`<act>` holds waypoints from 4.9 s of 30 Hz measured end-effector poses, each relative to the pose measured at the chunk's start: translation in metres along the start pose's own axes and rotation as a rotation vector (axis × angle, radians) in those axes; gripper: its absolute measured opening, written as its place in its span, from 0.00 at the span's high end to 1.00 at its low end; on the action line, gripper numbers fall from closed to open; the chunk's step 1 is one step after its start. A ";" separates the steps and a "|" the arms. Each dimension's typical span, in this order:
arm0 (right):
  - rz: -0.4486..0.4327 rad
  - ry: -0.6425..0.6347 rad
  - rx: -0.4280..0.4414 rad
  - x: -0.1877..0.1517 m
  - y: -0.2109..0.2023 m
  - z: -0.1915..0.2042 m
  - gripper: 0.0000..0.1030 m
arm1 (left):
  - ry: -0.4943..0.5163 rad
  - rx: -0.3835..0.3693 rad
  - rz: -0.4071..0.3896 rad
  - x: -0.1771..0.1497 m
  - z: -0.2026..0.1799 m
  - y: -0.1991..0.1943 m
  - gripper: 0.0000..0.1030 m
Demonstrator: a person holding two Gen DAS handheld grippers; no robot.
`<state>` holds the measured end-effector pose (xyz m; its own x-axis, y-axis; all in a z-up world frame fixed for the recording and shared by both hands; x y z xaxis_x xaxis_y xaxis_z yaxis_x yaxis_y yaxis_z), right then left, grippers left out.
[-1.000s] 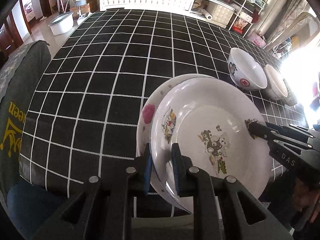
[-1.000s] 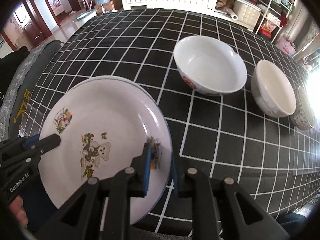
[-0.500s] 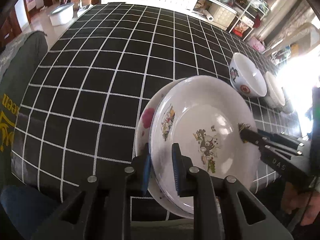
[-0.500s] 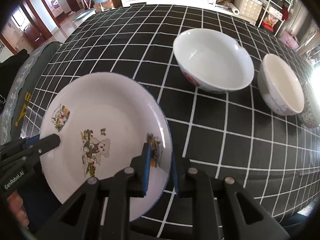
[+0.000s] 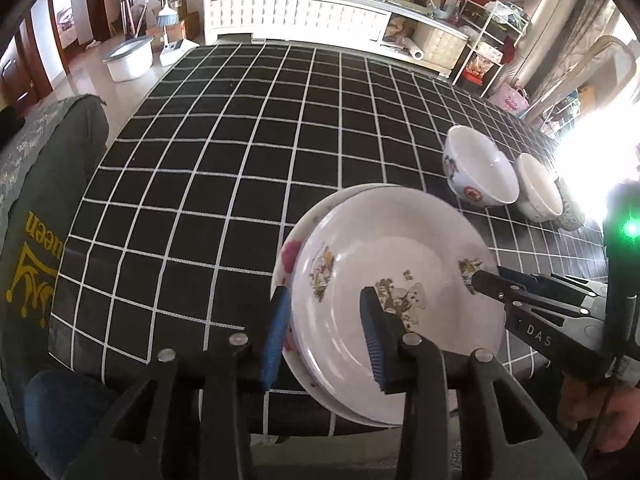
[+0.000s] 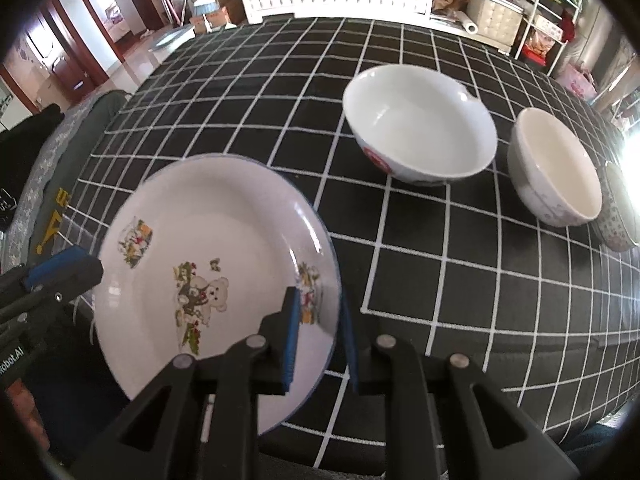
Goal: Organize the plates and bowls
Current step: 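Lower the cartoon-print plate onto the stack and open both grippers, then move both grippers toward the plain white bowl, then grasp the plain white bowl rim with both grippers, then carry the plain white bowl beside the plate stack and set it down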
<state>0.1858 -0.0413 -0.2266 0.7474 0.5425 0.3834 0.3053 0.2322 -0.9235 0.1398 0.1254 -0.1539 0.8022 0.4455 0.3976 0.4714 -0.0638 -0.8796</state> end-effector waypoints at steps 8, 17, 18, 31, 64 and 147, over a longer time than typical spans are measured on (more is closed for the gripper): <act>-0.096 0.014 0.000 0.001 -0.038 -0.009 0.75 | 0.057 -0.041 -0.050 -0.003 -0.029 -0.022 0.54; -0.214 0.021 -0.014 -0.003 -0.080 -0.024 0.63 | 0.187 -0.076 -0.120 -0.002 -0.083 -0.044 0.38; -0.221 0.032 -0.017 -0.003 -0.083 -0.028 0.57 | 0.191 -0.076 -0.131 0.000 -0.087 -0.045 0.37; -0.301 0.078 -0.106 0.001 -0.122 -0.089 0.29 | 0.202 -0.118 -0.179 0.024 -0.140 -0.038 0.37; -0.183 0.080 -0.015 0.076 -0.044 -0.141 0.28 | 0.153 -0.093 -0.022 0.117 -0.163 0.056 0.37; 0.015 0.181 0.033 -0.072 -0.033 -0.123 0.92 | 0.204 -0.059 0.221 -0.046 -0.195 0.067 0.91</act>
<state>0.1949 -0.1876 -0.2250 0.8464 0.3929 0.3595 0.2764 0.2529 -0.9272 0.2063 -0.0737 -0.1800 0.9419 0.2268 0.2479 0.2930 -0.1938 -0.9363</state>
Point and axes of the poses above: each gripper's, at about its wrist camera, not at the fingertips, and y roughly the way its jaws point, z to its left, x to its top, the point moved 3 cm from there along y, roughly the way its jaws point, and after that the axes turned 13 degrees about -y, right-handed, at the moved point
